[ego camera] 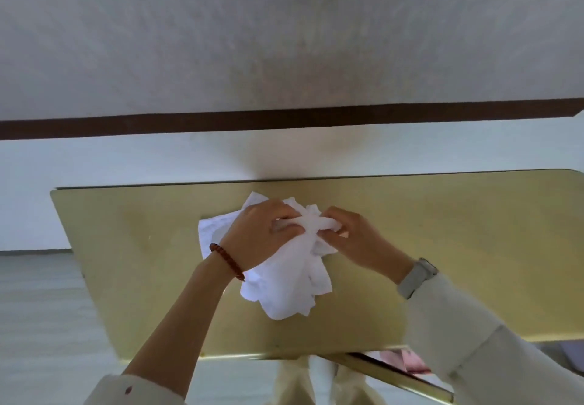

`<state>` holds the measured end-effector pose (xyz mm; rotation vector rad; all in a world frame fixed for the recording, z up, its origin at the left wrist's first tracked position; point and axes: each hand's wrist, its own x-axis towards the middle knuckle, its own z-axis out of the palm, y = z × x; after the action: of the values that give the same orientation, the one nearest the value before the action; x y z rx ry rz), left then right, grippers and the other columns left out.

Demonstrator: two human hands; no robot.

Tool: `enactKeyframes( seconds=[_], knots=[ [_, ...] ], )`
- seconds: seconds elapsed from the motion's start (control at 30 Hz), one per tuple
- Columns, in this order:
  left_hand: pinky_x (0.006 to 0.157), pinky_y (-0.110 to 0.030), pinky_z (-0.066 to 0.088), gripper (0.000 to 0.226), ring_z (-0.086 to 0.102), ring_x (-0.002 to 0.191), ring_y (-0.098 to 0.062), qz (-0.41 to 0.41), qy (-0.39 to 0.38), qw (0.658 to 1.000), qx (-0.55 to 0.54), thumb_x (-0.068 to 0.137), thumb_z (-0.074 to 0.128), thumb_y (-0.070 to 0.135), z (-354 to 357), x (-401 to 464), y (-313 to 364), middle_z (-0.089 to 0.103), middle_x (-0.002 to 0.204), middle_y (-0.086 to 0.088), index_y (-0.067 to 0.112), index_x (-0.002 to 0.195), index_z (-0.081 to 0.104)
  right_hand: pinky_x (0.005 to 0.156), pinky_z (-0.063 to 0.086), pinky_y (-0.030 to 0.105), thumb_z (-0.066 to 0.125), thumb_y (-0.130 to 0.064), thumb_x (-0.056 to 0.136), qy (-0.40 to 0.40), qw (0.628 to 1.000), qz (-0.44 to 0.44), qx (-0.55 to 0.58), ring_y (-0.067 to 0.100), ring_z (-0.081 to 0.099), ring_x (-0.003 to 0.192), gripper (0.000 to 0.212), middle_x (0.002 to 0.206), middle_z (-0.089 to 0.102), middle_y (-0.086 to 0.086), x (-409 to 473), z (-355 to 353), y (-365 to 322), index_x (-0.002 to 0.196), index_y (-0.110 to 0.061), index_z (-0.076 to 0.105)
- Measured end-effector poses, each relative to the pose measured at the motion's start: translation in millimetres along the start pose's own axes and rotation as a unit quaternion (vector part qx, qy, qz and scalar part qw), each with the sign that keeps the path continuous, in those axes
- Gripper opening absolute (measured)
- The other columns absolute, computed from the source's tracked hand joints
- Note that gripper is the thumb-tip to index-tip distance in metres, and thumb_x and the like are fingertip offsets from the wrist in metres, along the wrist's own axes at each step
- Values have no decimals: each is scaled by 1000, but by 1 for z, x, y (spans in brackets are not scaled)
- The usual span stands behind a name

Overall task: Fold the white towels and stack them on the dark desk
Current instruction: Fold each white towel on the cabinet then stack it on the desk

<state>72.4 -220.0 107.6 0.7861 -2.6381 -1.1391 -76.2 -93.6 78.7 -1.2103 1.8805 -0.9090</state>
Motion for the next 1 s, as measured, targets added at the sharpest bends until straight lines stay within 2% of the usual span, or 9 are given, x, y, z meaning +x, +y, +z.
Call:
enactKeyframes(
  seconds=[0.1,0.17,0.23,0.33,0.47,0.6,0.7,0.87,1.0],
  knots=[
    [71,-20,38,11,50,67,-1,-1,-4,998,62,80,65,37,4,21,34,57,70,16,25,81,65,54,33,16,59,-11,86,82,996,16,-6,3,40,52,14,65,52,3,-17,-54,10,75,-3,54],
    [66,-23,36,17,47,63,-5,22,-25,994,104,81,62,41,18,38,64,54,65,12,24,82,62,51,31,14,59,-9,86,140,990,26,-13,2,40,49,18,59,48,-3,-34,-93,21,69,-11,53],
    [71,-24,38,23,51,75,-11,51,-37,988,139,85,58,41,38,61,95,58,78,8,19,92,62,48,31,14,58,-7,86,222,974,42,-6,4,42,46,21,53,49,-3,-54,-133,35,68,-17,53],
    [78,-27,41,21,52,86,-14,71,-18,985,157,88,54,37,72,104,133,59,95,5,19,97,61,42,35,12,53,-4,88,352,933,57,42,4,50,41,13,59,58,2,-86,-192,61,79,-9,60],
    [73,-26,41,9,50,79,-14,127,63,981,131,90,55,21,118,157,179,57,97,1,15,94,61,58,52,17,49,-1,89,479,870,73,97,10,64,68,13,78,63,-4,-124,-247,98,87,-9,59],
    [68,-32,44,10,57,80,-27,254,113,952,126,81,55,4,169,177,212,61,87,-7,9,84,63,74,53,31,51,-1,88,546,830,100,52,19,64,79,15,83,62,-7,-164,-255,133,93,-11,61],
    [66,-31,43,18,57,79,-24,295,75,941,148,70,54,2,207,174,198,62,82,-4,13,79,64,69,48,10,54,4,85,546,828,124,-36,10,59,73,16,90,64,0,-189,-226,164,96,-4,64],
    [64,-34,52,32,63,67,-24,299,-99,928,200,57,70,-13,265,167,124,65,72,-1,15,73,69,73,52,38,56,-7,88,393,883,239,-88,24,64,78,13,96,66,9,-207,-149,239,95,-5,67],
    [80,-27,43,24,59,95,-21,181,-316,902,230,89,50,7,288,152,74,61,108,2,15,105,66,79,47,35,54,-16,91,313,885,329,-99,24,59,97,18,101,66,7,-219,-89,260,100,-7,67]
  ],
)
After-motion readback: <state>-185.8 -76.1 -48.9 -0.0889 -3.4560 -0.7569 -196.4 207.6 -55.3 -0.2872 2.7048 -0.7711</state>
